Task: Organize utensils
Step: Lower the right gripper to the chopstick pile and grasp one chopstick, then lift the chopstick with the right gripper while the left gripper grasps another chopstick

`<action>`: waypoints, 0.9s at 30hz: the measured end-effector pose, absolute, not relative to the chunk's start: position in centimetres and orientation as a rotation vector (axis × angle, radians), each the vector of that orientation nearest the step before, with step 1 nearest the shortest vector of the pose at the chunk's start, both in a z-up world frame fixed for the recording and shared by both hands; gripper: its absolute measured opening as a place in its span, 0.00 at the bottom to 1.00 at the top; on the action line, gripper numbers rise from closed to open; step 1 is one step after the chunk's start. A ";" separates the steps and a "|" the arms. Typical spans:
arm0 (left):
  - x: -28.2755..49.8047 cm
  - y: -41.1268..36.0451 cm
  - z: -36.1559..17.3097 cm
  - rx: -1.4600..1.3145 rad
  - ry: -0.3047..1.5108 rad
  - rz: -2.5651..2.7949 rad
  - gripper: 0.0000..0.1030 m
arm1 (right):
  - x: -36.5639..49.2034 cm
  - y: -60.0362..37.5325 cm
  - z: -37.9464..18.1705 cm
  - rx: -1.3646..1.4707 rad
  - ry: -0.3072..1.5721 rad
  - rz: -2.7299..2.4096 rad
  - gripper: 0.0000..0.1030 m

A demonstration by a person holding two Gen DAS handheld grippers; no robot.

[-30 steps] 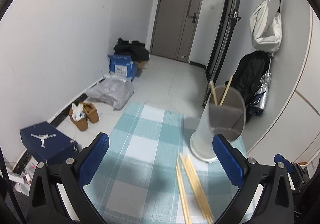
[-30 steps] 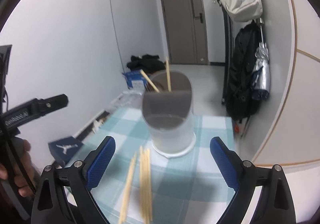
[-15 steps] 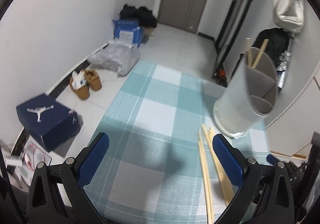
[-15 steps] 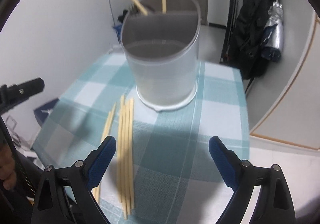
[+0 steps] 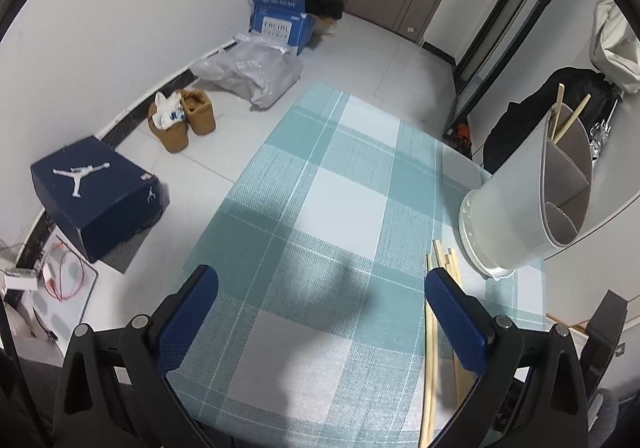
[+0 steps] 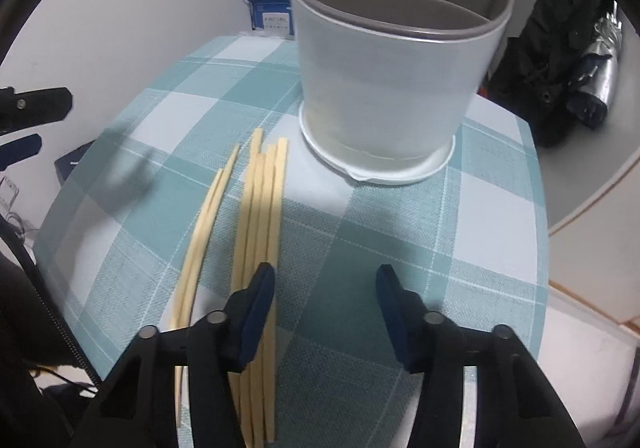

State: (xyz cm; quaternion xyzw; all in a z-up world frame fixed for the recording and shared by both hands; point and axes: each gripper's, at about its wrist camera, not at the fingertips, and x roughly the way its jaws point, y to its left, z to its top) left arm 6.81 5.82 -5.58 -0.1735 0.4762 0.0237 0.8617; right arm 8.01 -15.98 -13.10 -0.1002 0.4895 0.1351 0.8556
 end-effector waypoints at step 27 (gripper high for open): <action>6.6 5.9 -4.5 -0.376 0.969 0.055 0.99 | 3.6 -17.7 -13.1 -0.167 1.263 0.412 0.06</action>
